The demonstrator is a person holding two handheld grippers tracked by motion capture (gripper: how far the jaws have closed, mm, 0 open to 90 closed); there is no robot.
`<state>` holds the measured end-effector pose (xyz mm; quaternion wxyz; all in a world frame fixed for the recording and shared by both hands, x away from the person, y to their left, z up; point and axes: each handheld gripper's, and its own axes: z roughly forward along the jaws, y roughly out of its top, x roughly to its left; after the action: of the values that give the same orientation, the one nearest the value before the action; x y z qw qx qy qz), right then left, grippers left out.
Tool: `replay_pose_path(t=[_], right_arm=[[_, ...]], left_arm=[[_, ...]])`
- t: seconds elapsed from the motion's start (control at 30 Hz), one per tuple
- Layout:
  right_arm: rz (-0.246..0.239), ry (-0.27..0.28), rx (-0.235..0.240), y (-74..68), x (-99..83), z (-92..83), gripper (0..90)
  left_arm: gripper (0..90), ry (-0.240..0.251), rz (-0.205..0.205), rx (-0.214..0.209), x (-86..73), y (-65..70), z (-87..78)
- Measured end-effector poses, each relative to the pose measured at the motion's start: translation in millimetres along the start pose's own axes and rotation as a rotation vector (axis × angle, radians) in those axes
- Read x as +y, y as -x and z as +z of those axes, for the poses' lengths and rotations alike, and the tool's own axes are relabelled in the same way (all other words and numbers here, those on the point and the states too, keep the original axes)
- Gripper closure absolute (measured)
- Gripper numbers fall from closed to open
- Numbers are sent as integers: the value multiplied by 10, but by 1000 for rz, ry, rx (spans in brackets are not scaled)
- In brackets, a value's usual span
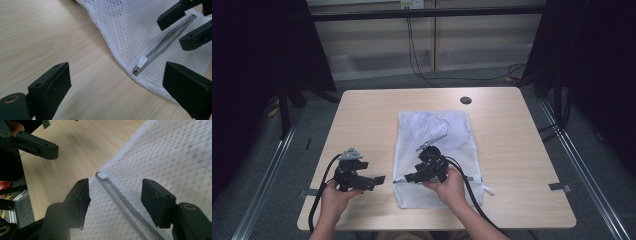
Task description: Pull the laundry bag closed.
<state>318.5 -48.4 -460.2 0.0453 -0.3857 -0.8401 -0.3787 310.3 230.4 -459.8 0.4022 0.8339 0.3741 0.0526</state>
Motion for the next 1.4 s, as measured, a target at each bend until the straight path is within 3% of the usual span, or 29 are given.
replay_pose_path(t=[0.4, 0.63, 1.17, 1.4], right_arm=[[-2, -24, 42, -51, 51, 133, 491], [22, -28, 46, -29, 58, 156, 526], [53, -40, 72, -34, 95, 273, 542], [39, -56, 75, -50, 104, 351, 570]], left_arm=[[80, -3, -1, 7, -6, -11, -5], [84, 3, -10, -2, -6, -10, -6], [87, -1, -18, -14, -12, -23, -19], [88, -3, -19, -16, -17, -27, -19]])
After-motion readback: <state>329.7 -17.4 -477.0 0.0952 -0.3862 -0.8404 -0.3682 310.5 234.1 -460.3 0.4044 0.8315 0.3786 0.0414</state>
